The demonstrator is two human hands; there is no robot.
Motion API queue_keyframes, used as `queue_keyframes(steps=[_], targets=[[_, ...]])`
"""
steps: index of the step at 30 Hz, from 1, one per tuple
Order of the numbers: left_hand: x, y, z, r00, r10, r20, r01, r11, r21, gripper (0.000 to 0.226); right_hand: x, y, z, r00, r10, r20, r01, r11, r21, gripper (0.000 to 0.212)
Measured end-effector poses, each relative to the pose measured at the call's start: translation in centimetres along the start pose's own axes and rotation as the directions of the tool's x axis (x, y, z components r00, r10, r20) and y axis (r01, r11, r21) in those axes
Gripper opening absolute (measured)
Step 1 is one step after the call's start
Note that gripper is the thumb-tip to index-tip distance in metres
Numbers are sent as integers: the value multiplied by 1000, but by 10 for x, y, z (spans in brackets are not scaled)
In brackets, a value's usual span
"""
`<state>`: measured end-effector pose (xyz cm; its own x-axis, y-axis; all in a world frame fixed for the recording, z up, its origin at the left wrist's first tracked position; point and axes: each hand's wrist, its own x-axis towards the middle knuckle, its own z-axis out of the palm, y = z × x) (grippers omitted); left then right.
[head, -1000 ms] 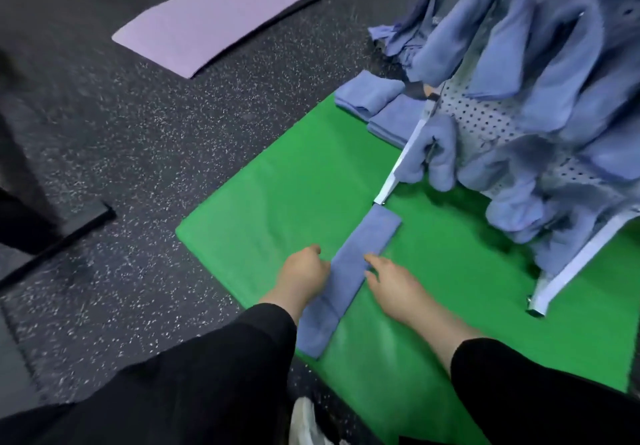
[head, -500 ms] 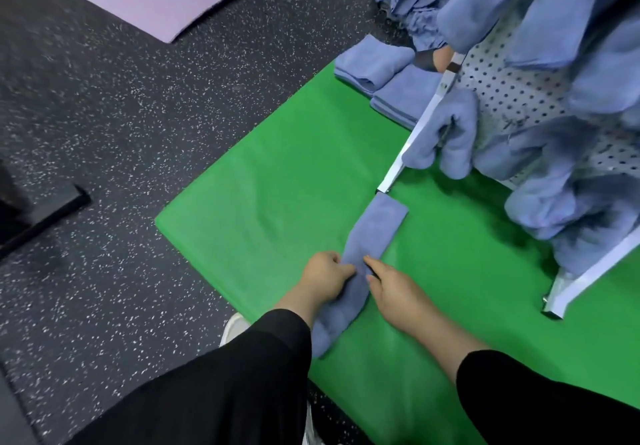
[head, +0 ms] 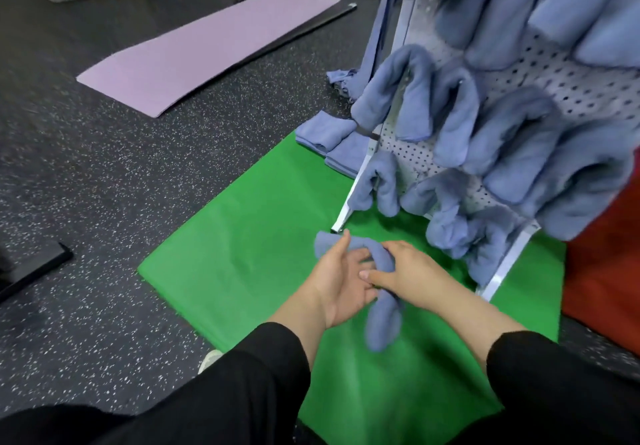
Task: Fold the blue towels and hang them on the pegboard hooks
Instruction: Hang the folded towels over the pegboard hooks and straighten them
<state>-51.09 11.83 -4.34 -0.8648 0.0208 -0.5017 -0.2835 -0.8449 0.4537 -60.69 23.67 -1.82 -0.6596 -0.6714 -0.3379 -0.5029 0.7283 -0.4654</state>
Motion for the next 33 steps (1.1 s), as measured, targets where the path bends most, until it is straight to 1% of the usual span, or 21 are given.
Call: queue_keyframes(steps=[2,4,5,6,7,8,9,10,11,12,13,14,15,17,19,22,24,27,28,30,33], targets=[[-9,0,27,999,-9,43,6,998,56,68,-18,4,-33,1000,2,13,-3,996,88,46],[-15,5,46,1000,-11,20,7,982,190,65,-24,8,-55,999,-4,-43,4,1000,12,32],[-20,7,57,1000,15,-21,-9,958,286,60,-31,10,-66,995,-10,-104,5,999,-43,26],[-28,9,70,995,85,-51,-58,913,404,50,-39,12,-76,986,-20,-163,6,997,-81,21],[-33,10,80,973,221,-72,-142,808,572,37,-47,13,-86,977,-35,-210,15,995,-95,18],[-38,13,88,899,431,-82,-218,602,768,25,-56,12,-96,967,-58,-247,36,995,-92,15],[-42,17,94,775,632,-15,-239,314,919,14,-66,10,-106,957,-87,-276,64,994,-92,11],[-48,21,102,682,723,107,-219,62,974,14,-75,8,-116,946,-123,-300,98,991,-95,9],[-52,24,108,670,706,227,-189,-133,973,34,-85,4,-126,937,-153,-315,127,987,-99,8],[-56,27,117,720,628,295,-171,-252,953,55,-96,1,-135,928,-178,-327,153,983,-102,8],[-60,29,127,761,569,312,-161,-300,940,66,-106,-3,-145,921,-197,-337,171,979,-107,6],[-67,30,143,786,531,318,-163,-318,934,64,-116,-6,-153,912,-214,-349,188,976,-109,4],[-72,31,155,786,522,331,-194,-301,934,53,-125,-8,-162,903,-229,-364,203,973,-109,4],[-80,35,179,768,537,349,-215,-297,931,16,-142,-12,-180,881,-261,-394,231,965,-123,8],[-95,41,200,720,581,380,-201,-349,915,26,-160,-16,-198,854,-290,-432,242,956,-164,15],[-120,45,230,604,643,471,-157,-484,861,20,-182,-22,-219,806,-349,-479,238,930,-279,27],[-135,47,250,527,674,517,-81,-566,820,21,-191,-26,-228,750,-384,-539,221,913,-342,32],[-154,52,275,435,653,620,12,-693,721,25,-201,-36,-239,657,-407,-634,205,906,-369,31],[-159,54,281,418,646,639,26,-712,702,22,-205,-41,-243,622,-407,-669,206,909,-362,29],[-165,59,293,386,664,640,23,-701,713,10,-210,-50,-250,565,-402,-721,219,915,-338,22],[-173,68,311,362,697,620,-8,-662,749,6,-214,-60,-260,553,-393,-735,235,920,-314,16]])
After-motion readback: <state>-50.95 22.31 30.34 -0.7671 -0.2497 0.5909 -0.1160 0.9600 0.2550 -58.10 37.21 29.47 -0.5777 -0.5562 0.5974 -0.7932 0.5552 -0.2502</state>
